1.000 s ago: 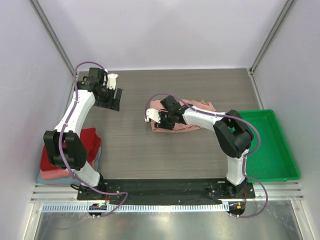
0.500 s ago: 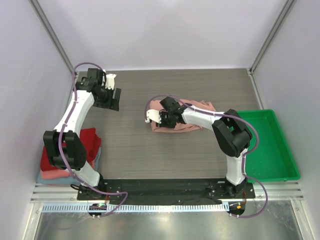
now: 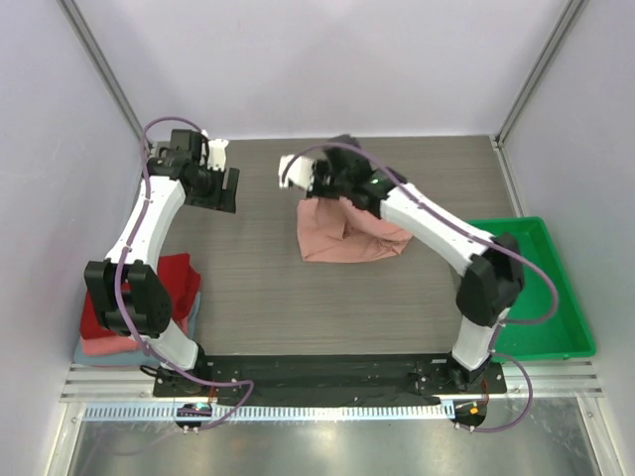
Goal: Fold and stack the t-shirts
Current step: Flatten the tshirt out
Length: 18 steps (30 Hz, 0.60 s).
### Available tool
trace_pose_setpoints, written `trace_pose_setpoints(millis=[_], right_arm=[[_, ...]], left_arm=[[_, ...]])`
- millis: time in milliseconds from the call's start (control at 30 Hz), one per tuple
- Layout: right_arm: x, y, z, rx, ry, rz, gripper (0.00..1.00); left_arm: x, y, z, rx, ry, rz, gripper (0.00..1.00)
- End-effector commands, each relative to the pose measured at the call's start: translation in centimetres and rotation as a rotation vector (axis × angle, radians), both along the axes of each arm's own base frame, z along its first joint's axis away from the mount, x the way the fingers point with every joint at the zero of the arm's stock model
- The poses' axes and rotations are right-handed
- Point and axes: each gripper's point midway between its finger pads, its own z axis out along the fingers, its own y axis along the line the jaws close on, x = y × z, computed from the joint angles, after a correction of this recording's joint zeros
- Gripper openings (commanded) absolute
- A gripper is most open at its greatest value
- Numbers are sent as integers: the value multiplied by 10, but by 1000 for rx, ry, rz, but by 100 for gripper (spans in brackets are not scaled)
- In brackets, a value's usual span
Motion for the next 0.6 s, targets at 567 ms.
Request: trace_pose_setpoints(millis=[567], right_arm=[[80,-139,137,87,-379,-444,1]], left_arm=[[15,-116,7,-25,-67,-386,71]])
